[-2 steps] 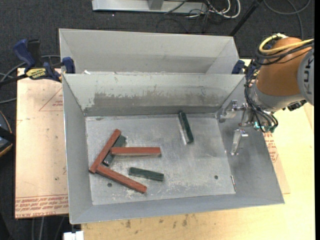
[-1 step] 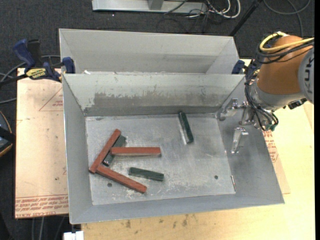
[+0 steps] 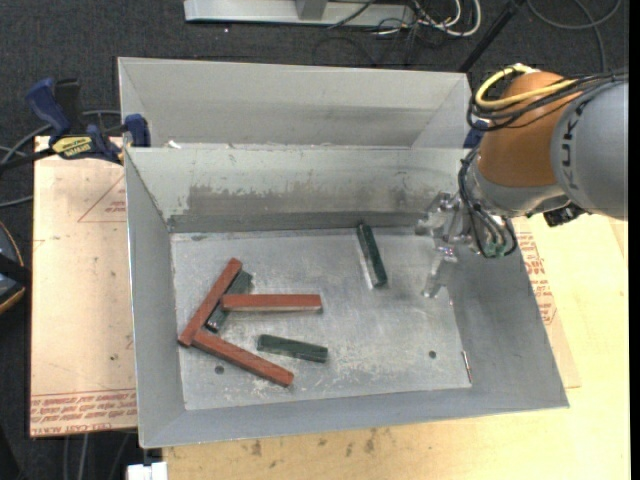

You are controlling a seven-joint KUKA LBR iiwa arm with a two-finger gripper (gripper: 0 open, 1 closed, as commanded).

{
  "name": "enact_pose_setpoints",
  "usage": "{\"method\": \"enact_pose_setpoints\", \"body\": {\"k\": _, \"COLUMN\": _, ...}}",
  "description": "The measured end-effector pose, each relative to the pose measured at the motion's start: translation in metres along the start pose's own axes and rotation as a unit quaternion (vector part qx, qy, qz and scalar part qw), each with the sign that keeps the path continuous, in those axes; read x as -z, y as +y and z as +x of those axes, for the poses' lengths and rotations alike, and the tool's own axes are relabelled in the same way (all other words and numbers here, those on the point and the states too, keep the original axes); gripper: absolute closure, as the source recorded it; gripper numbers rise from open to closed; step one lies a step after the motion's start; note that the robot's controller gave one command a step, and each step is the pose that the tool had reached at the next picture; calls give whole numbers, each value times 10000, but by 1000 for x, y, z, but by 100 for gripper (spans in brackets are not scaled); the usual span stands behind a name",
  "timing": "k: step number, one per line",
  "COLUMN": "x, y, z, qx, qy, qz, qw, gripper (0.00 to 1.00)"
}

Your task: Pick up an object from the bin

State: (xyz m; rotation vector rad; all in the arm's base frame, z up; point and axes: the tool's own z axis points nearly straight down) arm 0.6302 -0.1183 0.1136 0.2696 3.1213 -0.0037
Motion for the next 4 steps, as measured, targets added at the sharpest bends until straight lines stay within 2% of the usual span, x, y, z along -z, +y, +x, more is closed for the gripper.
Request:
{"method": "enact_pose_setpoints", "body": {"k": 1, "x": -9, "y": 36, "z": -9, "qx": 24, "qy": 39, "qz": -14, "qw": 10000, "gripper": 0}}
{"method": "enact_pose_setpoints", "body": {"k": 2, "x": -8, "y": 53, "z": -2, "qx": -3, "qy": 35, "qz": -15, "qw": 10000, "gripper": 0}}
{"method": "enact_pose_setpoints", "body": {"k": 3, "x": -38, "y": 96, "z": -10, "qx": -1466, "qy": 10, "qz": 26, "qw": 9892, "gripper": 0}}
{"method": "enact_pose_setpoints", "body": {"k": 4, "x": -37, "y": 93, "z": -3, "qx": -1812, "qy": -52, "qz": -33, "qw": 9834, "gripper": 100}}
